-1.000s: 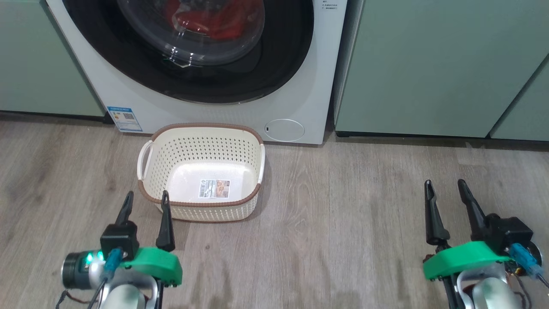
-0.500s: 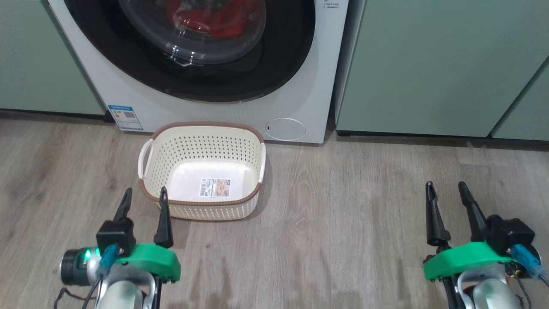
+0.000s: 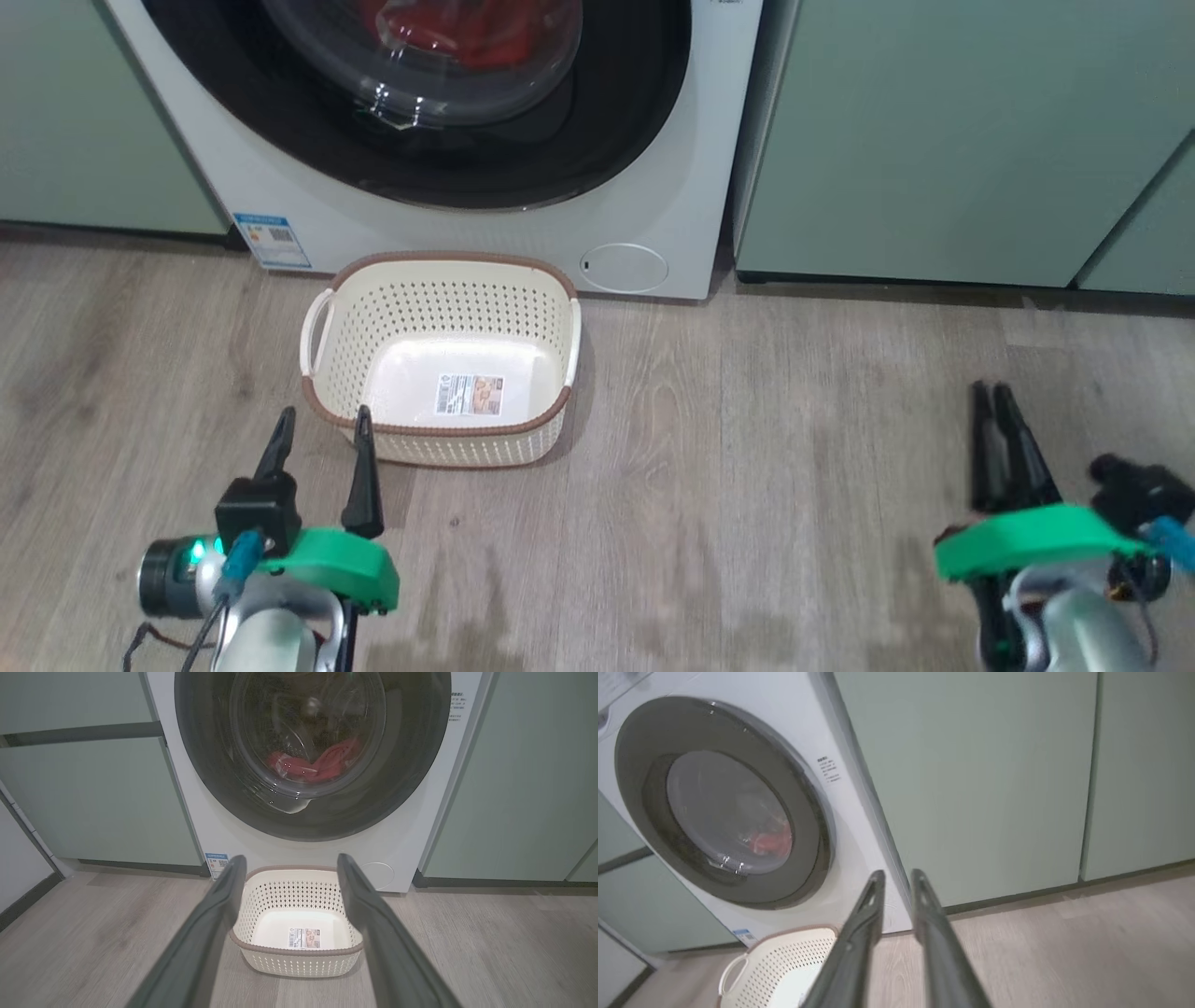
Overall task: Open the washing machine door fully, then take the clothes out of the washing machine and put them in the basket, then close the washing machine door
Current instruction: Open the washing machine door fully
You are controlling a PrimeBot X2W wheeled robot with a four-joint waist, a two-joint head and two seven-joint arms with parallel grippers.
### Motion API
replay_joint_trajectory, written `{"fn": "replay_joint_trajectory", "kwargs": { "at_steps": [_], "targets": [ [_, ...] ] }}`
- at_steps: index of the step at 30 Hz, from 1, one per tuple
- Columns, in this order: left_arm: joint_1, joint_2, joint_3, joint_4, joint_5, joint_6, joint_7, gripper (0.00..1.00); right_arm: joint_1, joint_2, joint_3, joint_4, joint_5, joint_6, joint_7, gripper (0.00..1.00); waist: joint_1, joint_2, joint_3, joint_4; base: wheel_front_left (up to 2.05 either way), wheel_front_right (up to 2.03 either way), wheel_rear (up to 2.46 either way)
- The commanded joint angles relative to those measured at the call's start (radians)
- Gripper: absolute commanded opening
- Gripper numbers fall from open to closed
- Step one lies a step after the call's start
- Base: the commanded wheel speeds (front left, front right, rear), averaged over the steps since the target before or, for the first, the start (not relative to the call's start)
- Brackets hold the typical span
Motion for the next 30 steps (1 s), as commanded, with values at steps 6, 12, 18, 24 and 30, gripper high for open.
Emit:
{"fn": "replay_joint_trajectory", "kwargs": {
  "at_steps": [6, 12, 18, 24, 30],
  "targets": [
    [-0.068, 0.004, -0.008, -0.033, -0.022, -0.001, -0.01, 1.0, -0.208, -0.015, -0.003, 0.075, 0.241, -0.001, -0.011, 0.0, 0.0, -0.0001, 0.062, 0.036, 0.0, 0.0, 0.0],
    [-0.094, 0.004, -0.075, -0.035, -0.06, 0.002, -0.01, 1.0, -0.382, -0.112, 0.065, 0.192, 0.655, -0.001, -0.007, 0.0, 0.0, -0.0001, 0.133, 0.096, 0.0, 0.0, 0.0],
    [-0.134, 0.004, -0.134, -0.048, -0.096, 0.013, -0.01, 1.0, -0.53, -0.269, 0.131, 0.206, 1.008, -0.001, 0.133, 0.0, 0.0, -0.0001, 0.222, 0.166, 0.0, 0.0, 0.0],
    [-0.182, 0.004, -0.189, -0.07, -0.131, 0.021, -0.01, 1.0, -0.65, -0.373, 0.118, 0.217, 1.2, -0.001, 0.309, 0.0, 0.0, -0.0001, 0.312, 0.231, 0.0, 0.0, 0.0],
    [-0.22, 0.004, -0.233, -0.087, -0.164, 0.034, -0.01, 1.0, -0.777, -0.412, 0.059, 0.31, 1.341, -0.001, 0.506, 0.0, 0.0, -0.0001, 0.382, 0.283, 0.0, 0.0, 0.0]
  ]
}}
